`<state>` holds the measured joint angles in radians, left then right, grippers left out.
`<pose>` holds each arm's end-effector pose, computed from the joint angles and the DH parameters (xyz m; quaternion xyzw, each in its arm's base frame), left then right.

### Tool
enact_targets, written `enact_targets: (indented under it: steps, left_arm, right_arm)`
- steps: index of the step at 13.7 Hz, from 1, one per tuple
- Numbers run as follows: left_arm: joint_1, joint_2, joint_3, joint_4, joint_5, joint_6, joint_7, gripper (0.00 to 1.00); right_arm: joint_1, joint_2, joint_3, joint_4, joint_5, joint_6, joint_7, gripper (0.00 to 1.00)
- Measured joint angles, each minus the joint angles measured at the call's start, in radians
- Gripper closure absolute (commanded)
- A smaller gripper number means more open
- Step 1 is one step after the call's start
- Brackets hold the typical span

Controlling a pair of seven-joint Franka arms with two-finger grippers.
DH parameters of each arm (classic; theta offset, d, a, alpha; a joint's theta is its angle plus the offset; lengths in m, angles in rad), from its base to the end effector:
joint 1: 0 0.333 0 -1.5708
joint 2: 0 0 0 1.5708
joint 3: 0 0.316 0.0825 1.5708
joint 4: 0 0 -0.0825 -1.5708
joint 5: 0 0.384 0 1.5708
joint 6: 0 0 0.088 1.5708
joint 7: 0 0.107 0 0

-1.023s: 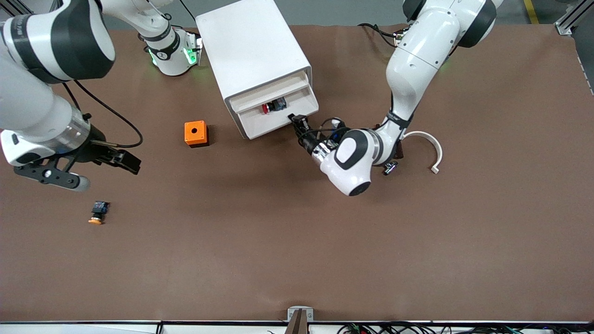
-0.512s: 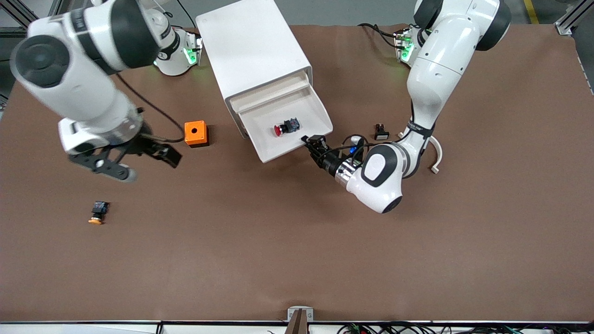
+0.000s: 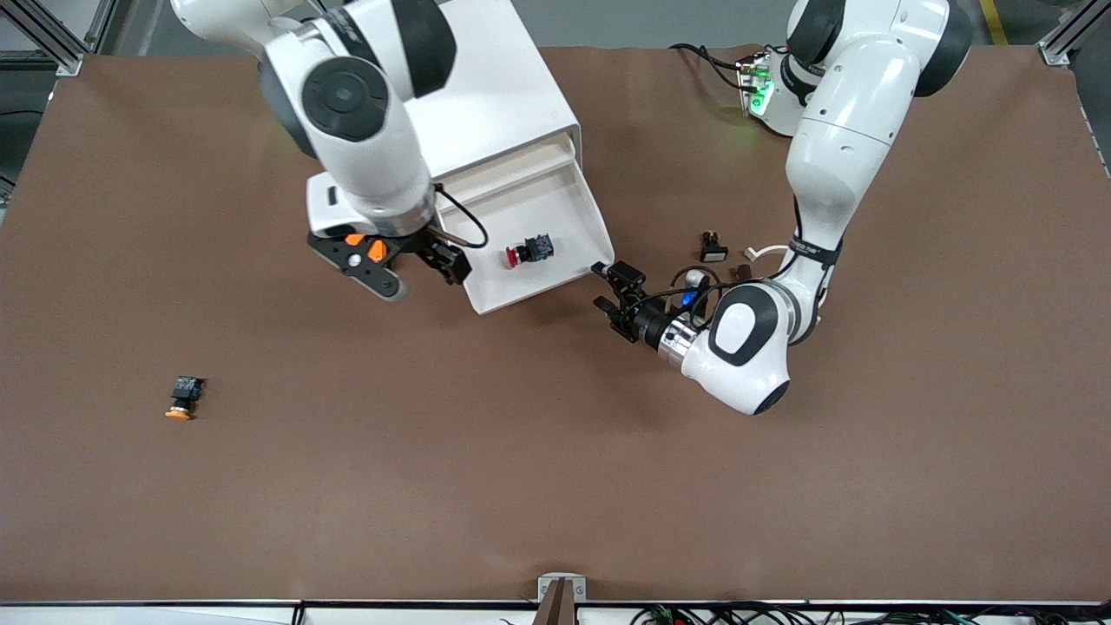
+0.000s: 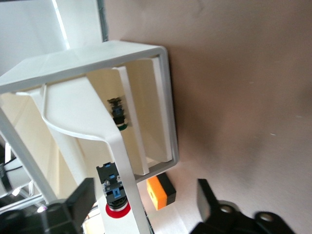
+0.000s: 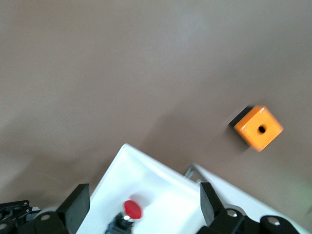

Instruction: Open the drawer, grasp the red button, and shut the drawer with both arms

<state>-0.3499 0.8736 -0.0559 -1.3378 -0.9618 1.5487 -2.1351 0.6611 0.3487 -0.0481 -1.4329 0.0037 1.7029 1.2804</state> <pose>0.5980 -0.3450 0.2126 -0.4284 -0.7222 0.5255 0.1371 0.5350 0.3822 0.4887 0.9444 -0.3265 -0.0176 0.0355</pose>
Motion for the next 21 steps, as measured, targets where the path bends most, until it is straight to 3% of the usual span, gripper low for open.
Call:
enact_targets:
  steps: [4, 7, 11, 16, 21]
  left_arm:
    - [0.066, -0.005, 0.013, 0.095, 0.152, -0.001, 0.103, 0.0]
    - [0.096, -0.018, 0.081, 0.114, 0.301, -0.005, 0.271, 0.0]
    - [0.089, -0.102, 0.089, 0.123, 0.709, -0.009, 0.472, 0.0]
    - [0.114, -0.18, 0.115, 0.123, 0.89, -0.012, 0.715, 0.0]
    - [0.156, -0.198, 0.116, 0.124, 0.943, -0.01, 1.089, 0.0]
  right_arm:
    - [0.088, 0.089, 0.0, 0.0, 0.004, 0.082, 0.276, 0.0]
    - [0.129, 0.13, 0.0, 0.0, 0.036, 0.111, 0.432, 0.0]
    - [0.141, 0.169, -0.002, -0.002, 0.094, 0.117, 0.537, 0.0]
    - [0.175, 0.188, -0.002, -0.009, 0.113, 0.11, 0.575, 0.0]
    - [0.197, 0.207, -0.002, -0.029, 0.113, 0.11, 0.583, 0.0]
